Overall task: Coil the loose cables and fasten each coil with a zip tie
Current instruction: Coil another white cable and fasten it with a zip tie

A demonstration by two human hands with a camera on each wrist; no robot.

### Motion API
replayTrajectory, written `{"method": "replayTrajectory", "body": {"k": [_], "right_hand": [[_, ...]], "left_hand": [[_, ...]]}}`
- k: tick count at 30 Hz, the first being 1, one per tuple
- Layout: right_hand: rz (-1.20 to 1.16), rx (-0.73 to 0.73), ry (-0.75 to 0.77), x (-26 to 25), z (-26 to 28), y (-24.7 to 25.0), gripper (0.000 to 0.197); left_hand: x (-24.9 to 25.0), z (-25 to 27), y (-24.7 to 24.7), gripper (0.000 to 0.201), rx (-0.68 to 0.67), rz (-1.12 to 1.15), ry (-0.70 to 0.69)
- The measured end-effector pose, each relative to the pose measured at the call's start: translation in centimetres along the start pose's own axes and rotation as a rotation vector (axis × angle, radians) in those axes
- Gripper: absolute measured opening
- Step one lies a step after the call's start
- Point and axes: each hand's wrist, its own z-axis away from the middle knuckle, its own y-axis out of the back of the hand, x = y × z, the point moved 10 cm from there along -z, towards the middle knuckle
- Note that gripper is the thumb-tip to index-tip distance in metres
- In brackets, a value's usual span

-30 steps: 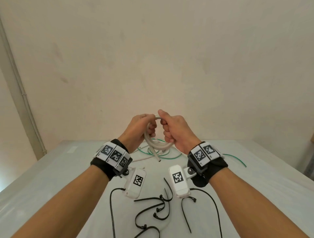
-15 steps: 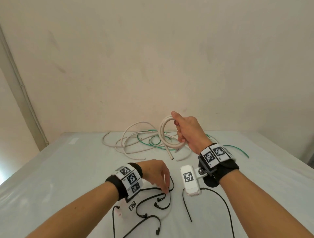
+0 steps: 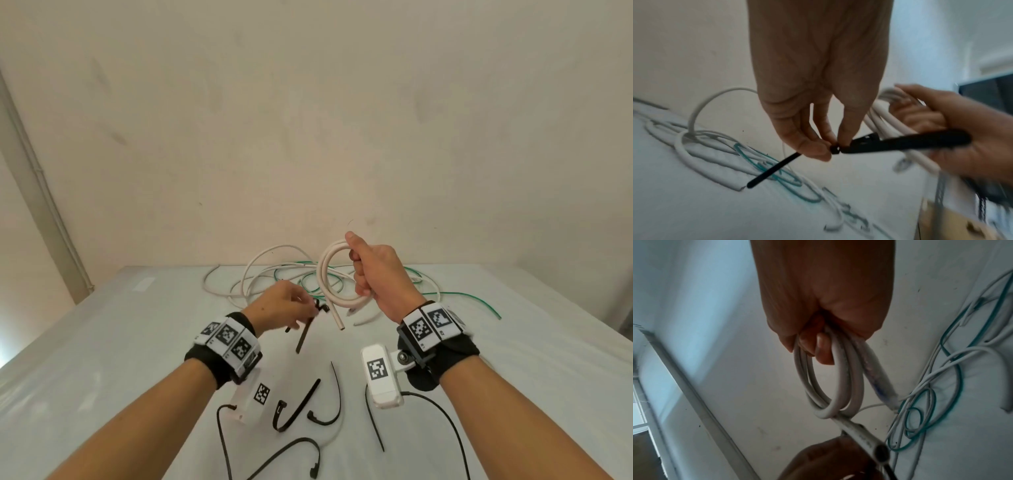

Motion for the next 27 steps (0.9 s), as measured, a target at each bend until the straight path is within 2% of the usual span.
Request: {"method": "replayTrajectory", "body": {"k": [2,4,6,9,12,14,16,17,19,21,23,25,27], "right_hand": [[0.007,-0.013,0.009,-0.2,-0.1,-0.4,0.044],[0.045,-0.016,0.025,-0.5,-0.2,-0.6,0.045],[0.076,-0.016,0.039,-0.7,-0.3,-0.9,0.046],[0.100,-0.021,0.039,-0.7,-0.2,-1.3,0.047],[0.125,-0.034,0.040,-0.7,0.0,-1.6,0.046],[0.151,-0.036,0.040,-0.6,0.2,-1.5,0.046],[0.165,-0.033,0.037,-0.4,0.2,-1.3,0.046],[0.168,-0.031,0.034,-0.3,0.2,-1.2,0.046],[0.183,-0.016,0.032,0.1,0.1,-0.9,0.047],[0.222,0.014,0.030,0.4,0.0,-0.5,0.047],[0.248,0.035,0.025,0.6,-0.2,-0.3,0.047],[0.255,0.056,0.022,0.8,-0.4,-0.4,0.049],[0.253,0.084,0.024,0.9,-0.4,-0.6,0.051]], "left_hand": [[-0.2,0.1,2.3,0.008,0.101,0.282,0.045],[0.1,0.3,3.2,0.013,0.109,0.520,0.052],[0.1,0.3,3.5,0.014,0.100,0.555,0.070],[-0.8,0.2,2.9,0.013,0.080,0.259,0.123],[-2.3,0.7,0.1,0.013,-0.107,-0.147,0.152],[-3.5,1.7,-2.4,0.014,-0.283,-0.252,0.190],[-4.1,2.3,-3.3,0.013,-0.350,-0.246,0.212],[-4.1,2.3,-2.9,0.013,-0.320,-0.231,0.210],[-3.4,1.6,-0.6,0.015,-0.145,-0.156,0.180],[-2.2,1.2,2.7,0.020,0.105,0.051,0.127],[-0.5,1.6,5.1,0.024,0.287,0.326,0.056],[1.3,2.1,6.3,0.026,0.351,0.506,-0.008],[3.3,2.6,6.4,0.025,0.355,0.565,-0.064]]}}
